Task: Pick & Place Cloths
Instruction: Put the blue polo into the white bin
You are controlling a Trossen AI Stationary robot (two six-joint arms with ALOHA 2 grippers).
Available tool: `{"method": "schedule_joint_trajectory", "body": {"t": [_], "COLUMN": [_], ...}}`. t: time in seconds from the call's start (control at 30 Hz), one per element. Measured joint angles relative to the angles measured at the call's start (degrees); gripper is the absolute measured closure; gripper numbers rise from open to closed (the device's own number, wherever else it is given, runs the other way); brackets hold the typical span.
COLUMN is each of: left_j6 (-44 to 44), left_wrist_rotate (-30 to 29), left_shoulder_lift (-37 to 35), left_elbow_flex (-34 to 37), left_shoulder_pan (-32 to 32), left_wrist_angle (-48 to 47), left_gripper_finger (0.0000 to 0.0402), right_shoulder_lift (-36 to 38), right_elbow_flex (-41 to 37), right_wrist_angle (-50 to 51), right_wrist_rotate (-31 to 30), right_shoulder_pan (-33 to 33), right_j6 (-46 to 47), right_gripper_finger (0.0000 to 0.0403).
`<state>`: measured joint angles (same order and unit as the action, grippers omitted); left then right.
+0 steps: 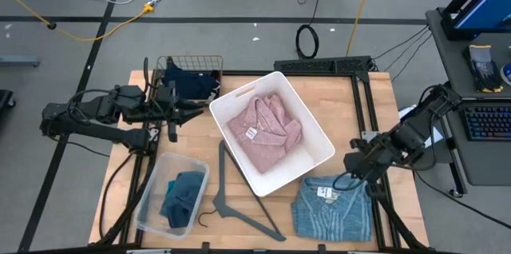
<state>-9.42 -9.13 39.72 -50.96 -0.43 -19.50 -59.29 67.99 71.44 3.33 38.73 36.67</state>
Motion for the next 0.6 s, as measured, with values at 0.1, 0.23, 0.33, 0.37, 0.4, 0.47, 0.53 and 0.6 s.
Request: {"method": "schedule_joint_trajectory", "body": {"t": [0.1,0.23,0.33,0.37,0.4,0.47,0.53,0.6], "left_j6": [0.98,2.23,3.02,3.15,3.17,3.44,3.83,3.70], "left_wrist_rotate": [-0.03,-1.86,-2.01,-1.99,-1.89,-0.25,1.62,2.64], "left_shoulder_lift": [0.00,0.02,0.00,0.00,0.02,-0.14,-0.31,-0.65], "left_elbow_flex": [0.00,0.00,0.00,0.00,0.11,1.35,3.04,5.19], "left_shoulder_pan": [0.00,0.00,0.02,0.04,0.03,0.02,0.02,-0.01], "left_wrist_angle": [-0.56,-2.42,-4.14,-4.82,-4.99,-3.51,-2.74,-1.21], "left_gripper_finger": [0.0321,0.0321,0.0321,0.0321,0.0321,0.0321,0.0321,0.0321], "right_shoulder_lift": [0.00,0.00,0.00,0.00,0.00,0.00,0.00,0.00], "right_elbow_flex": [0.00,0.00,0.00,0.00,0.00,0.00,0.00,0.00], "right_wrist_angle": [2.94,5.14,5.34,5.34,5.34,5.34,5.36,5.34], "right_wrist_rotate": [-0.08,-0.10,-0.07,-0.06,-0.06,-0.06,-0.06,-0.06], "right_shoulder_pan": [-0.27,-0.64,-0.64,-0.63,-0.63,-0.64,-0.64,-0.64], "right_j6": [0.04,0.17,0.22,0.59,1.20,2.41,3.48,4.87], "right_gripper_finger": [0.0399,0.0388,0.0365,0.0355,0.0344,0.0319,0.0293,0.0265]}}
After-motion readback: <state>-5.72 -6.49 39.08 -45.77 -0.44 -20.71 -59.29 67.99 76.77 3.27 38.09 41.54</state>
